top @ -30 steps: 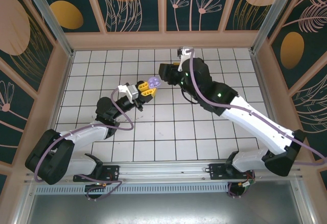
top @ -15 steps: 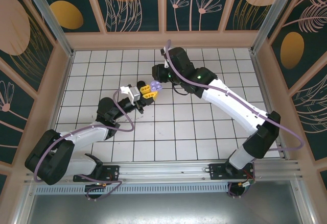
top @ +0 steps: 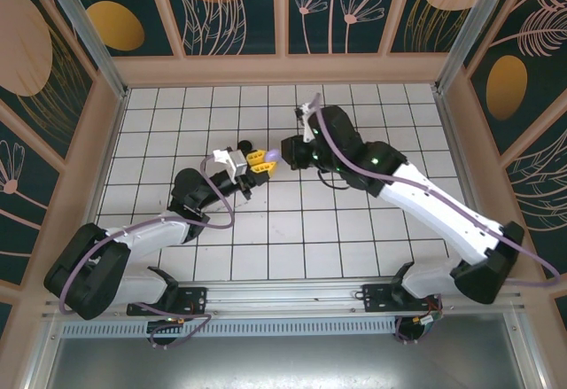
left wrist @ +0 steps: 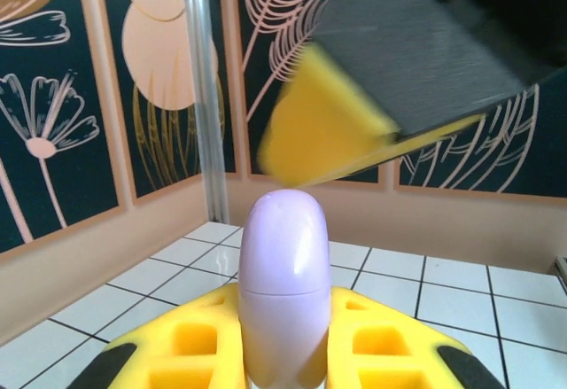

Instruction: Insert wireless bluetooth earbuds into charging case

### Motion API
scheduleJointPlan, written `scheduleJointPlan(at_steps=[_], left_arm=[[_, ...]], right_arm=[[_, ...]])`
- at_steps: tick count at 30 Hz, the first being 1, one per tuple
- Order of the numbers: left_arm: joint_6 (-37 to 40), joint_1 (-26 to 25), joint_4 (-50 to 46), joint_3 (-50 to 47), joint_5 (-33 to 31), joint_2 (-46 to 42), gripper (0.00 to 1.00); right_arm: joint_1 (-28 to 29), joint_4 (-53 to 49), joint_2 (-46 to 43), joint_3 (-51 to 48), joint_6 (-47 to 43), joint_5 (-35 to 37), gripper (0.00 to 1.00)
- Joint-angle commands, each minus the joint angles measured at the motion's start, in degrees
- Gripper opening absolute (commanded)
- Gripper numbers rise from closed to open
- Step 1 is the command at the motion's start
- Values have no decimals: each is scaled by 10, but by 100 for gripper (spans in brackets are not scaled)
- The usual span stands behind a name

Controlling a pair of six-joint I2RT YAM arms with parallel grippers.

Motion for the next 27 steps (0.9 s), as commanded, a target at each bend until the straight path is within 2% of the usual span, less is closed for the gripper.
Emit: scheduleJointPlan(at_steps=[1,6,10,18,27], left_arm=[[-30,4,47,8,-16,3,0],[-65,4,44,-16,-38,-6,0],[-108,3,5,-38,-72,-17,0],[-223,4,-222,-38,-146,-19,0],[-284,14,-333,-37,-146,29,0]], right_arm=[[-18,22,-57,-40,44,39,20],[-38,53,-112,-105,75,57,23],[-38,68,-133,-162,97,72,26],[-38,107,-166,-277,137,80,27],[-38,101,-178,-294,131,101,29]])
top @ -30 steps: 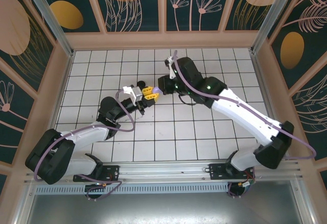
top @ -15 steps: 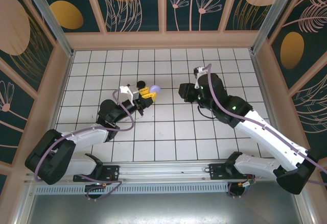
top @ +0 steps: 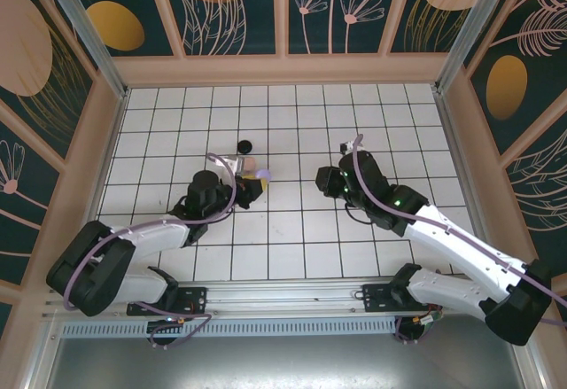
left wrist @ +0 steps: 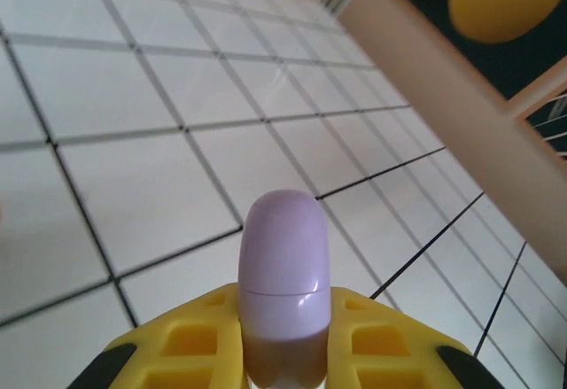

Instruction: Insert wireless bluetooth earbuds into charging case

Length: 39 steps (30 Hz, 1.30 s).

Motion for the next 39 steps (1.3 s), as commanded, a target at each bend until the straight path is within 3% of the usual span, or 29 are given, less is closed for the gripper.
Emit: scheduleJointPlan(at_steps=[1,9,19,31,39], left_arm=[[-40,13,-64,3,-7,18,0],[-68,85,-93,19,46,99,0],[-45,96,-122,59,36,147,0],[-28,110,-171,72,-11,161,23],[-12,130,-234,81,-58,106,49]], right_arm=[[-2,14,-9,-2,2,26,29],[-2,18,-7,-5,-1,31,29],[-3,16,-2,-5,-1,33,30],[-3,2,-2,14,-9,39,35],[-6,-12,-3,35,-21,44,43]])
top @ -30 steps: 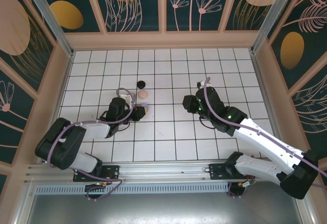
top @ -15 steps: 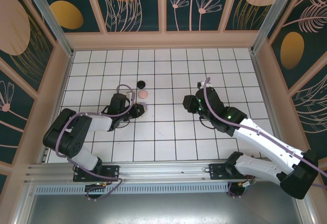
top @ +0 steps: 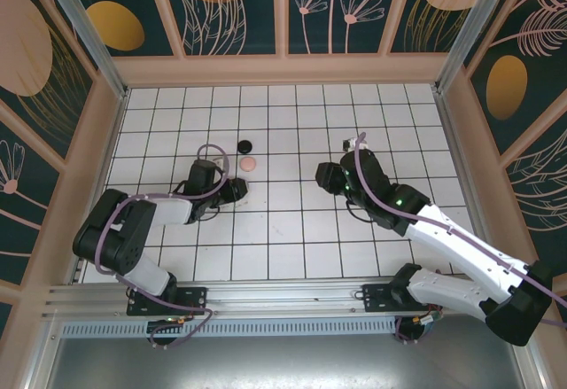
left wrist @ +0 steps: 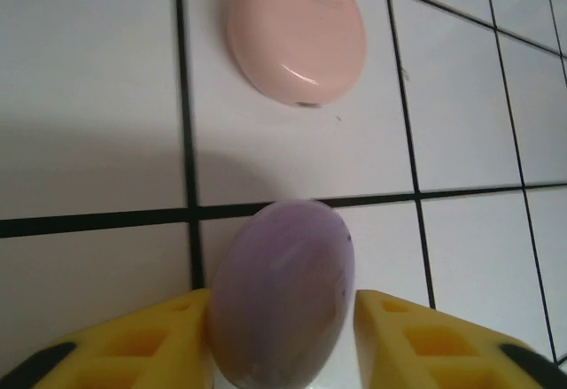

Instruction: Insert wireless bluetooth earbuds into charging case

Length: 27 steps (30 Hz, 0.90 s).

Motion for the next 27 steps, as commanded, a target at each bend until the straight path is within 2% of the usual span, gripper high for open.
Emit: scheduleJointPlan(at_steps=[1,2,4,6,10,11,13,16,19,23,27], left_arm=[[17,12,-61,11,-42,-41,53],[21,14,-71,12,-48,-51,57],[29,18,-93,19,-61,-79,72],[40,21,-121,32,-70,-102,98],[64,24,-175,70,-108,-151,99],[68,24,-184,80,-126,-166,98],[73,23,-185,89,-167,-194,99],[95,23,-146,83,-227,-254,99],[149,23,-60,48,-276,-323,99],[247,24,73,-6,-330,-388,99],[315,24,112,-2,-360,-368,99]], right_arm=[[-5,-11,-3,25,-17,15,44],[-6,-12,-3,28,-19,15,46],[-8,-18,-3,36,-24,17,52],[-10,-27,-4,44,-29,25,63],[-26,-48,-12,67,-49,60,91],[-35,-53,-14,73,-56,72,94],[-53,-53,-16,81,-75,110,96],[-81,-27,-16,71,-113,203,99],[-122,68,-26,16,-184,270,99],[-213,217,-22,-61,-260,255,99],[-294,297,19,-105,-295,218,99]])
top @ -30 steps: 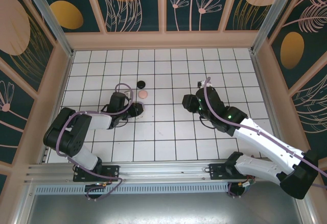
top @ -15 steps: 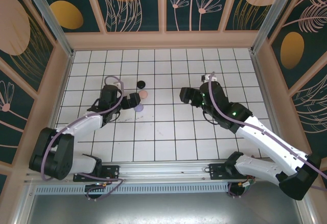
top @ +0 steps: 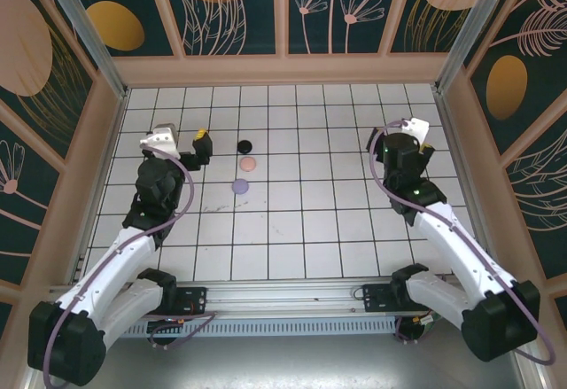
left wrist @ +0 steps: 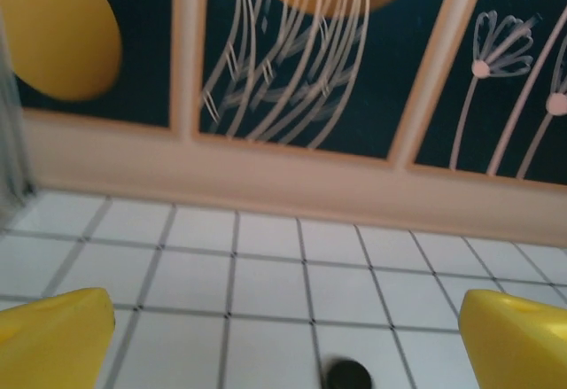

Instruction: Insert wireless bluetooth earbuds into charging case

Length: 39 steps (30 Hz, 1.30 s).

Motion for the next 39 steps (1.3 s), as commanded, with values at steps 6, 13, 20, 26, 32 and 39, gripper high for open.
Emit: scheduleJointPlan(at_steps=[6,13,20,26,32,39], left_arm=[[123,45,217,-82,-48,59,99],[92,112,315,-184,-24,114,99],[107,116,495,-237,35,233,99],[106,150,484,-202,120,292,99],[85,176,494,-179,144,351,99],[57,192,471,-163,129,357,99]], right_arm=[[-94,338,83,-146,-108,-75,99],[-121,537,179,-225,-136,-133,99],[-157,729,256,-298,-147,-220,99],[-212,778,303,-308,-119,-335,99],[-219,758,306,-296,-118,-353,99],[-210,760,308,-296,-124,-342,99]])
